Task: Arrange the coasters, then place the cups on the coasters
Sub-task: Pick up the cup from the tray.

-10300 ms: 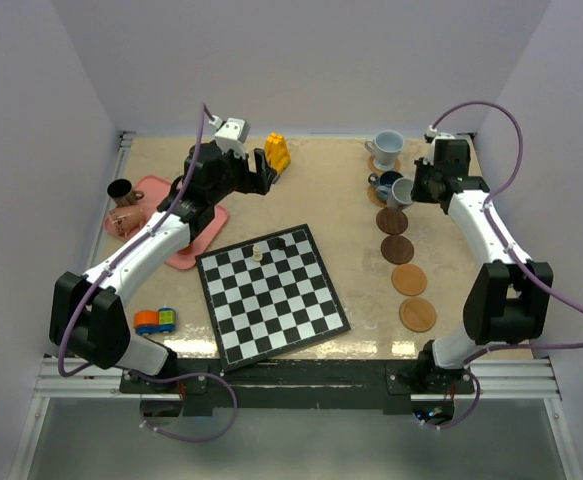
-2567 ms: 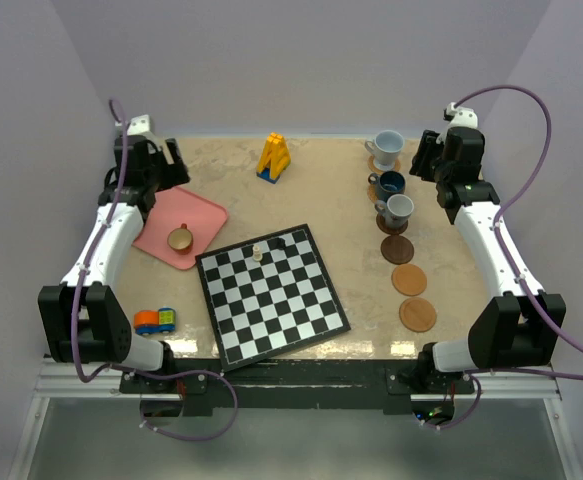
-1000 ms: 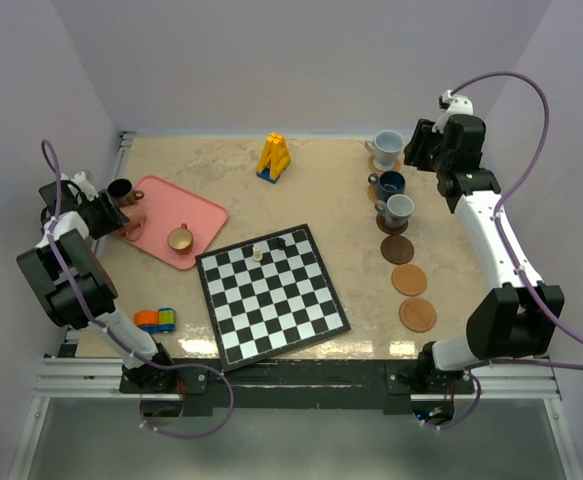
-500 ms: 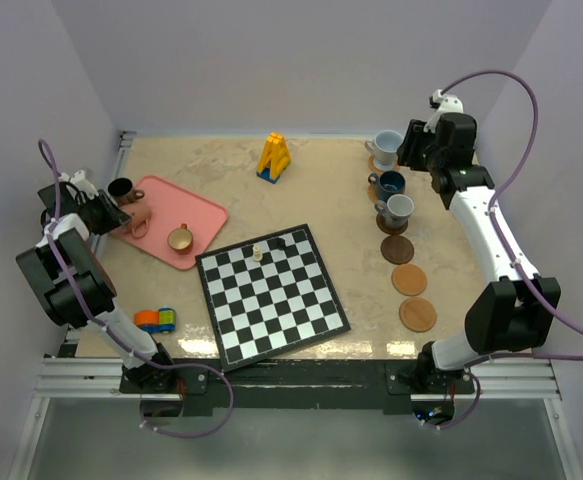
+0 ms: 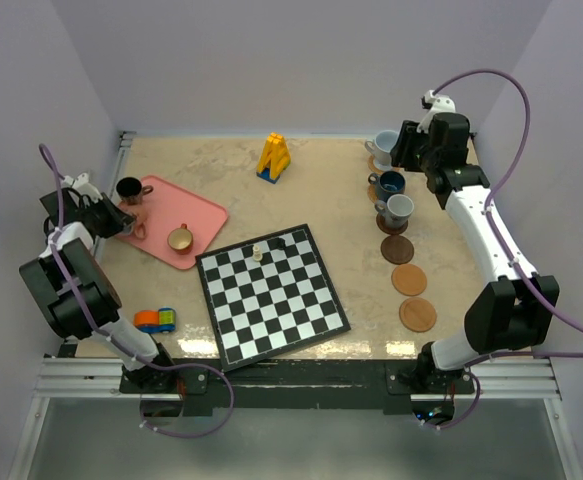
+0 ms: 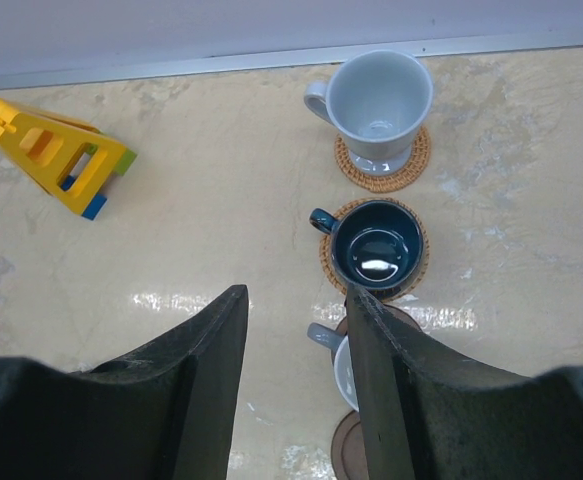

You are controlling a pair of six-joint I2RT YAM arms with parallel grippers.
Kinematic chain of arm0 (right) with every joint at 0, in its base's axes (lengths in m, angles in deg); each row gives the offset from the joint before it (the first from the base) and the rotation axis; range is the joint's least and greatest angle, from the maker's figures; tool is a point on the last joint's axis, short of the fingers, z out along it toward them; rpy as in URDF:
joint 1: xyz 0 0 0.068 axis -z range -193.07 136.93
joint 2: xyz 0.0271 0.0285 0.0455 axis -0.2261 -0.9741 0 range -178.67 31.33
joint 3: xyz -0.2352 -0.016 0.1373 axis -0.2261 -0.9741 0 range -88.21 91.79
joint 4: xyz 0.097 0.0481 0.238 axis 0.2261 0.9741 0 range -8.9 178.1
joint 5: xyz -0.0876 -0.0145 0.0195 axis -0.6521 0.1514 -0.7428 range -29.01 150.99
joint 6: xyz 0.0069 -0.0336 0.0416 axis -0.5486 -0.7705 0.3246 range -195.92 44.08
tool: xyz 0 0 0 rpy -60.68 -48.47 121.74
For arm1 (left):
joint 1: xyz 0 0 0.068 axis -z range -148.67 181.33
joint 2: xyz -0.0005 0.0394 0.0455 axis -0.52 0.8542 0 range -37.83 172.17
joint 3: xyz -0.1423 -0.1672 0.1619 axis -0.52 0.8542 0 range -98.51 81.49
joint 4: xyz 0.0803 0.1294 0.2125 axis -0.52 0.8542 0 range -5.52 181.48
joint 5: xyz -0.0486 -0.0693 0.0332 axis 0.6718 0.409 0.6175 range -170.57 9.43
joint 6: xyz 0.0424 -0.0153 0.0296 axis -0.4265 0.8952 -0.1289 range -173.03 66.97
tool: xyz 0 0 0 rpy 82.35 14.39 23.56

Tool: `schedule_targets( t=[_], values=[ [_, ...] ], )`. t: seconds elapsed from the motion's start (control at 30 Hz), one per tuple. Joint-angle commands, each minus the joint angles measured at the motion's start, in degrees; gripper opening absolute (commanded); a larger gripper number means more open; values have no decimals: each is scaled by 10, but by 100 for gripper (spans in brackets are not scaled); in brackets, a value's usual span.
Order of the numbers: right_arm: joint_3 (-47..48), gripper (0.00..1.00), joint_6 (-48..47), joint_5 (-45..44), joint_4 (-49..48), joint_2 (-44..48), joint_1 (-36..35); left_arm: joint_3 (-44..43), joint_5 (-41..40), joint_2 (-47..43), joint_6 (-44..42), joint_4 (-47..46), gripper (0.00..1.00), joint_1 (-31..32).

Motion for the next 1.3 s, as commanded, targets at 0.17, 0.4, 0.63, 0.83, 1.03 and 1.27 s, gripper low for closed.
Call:
schedule_targets(
  t=[0.17, 0.4, 0.63, 0.83, 1.03, 1.27],
  values=[
    [21, 48, -10, 7, -11, 5, -8, 25, -1, -58, -13, 11, 0, -5],
    [14, 48, -12, 8, -15, 15, -11, 30, -17, -88, -22, 20, 0, -4],
    [8, 48, -12, 9, -18, 21, -14, 41, -30, -122, -23, 31, 0, -4],
    [7, 48, -14, 11, -21, 21, -15, 44, -45, -145, -27, 36, 0, -4],
    [7, 48, -14, 12, -23, 20, -17, 45, -57, -162, -38, 43, 0, 5],
    [10, 48, -17, 11, -22, 22, -19, 5, -138, -187, -91, 67, 0, 93]
  ],
)
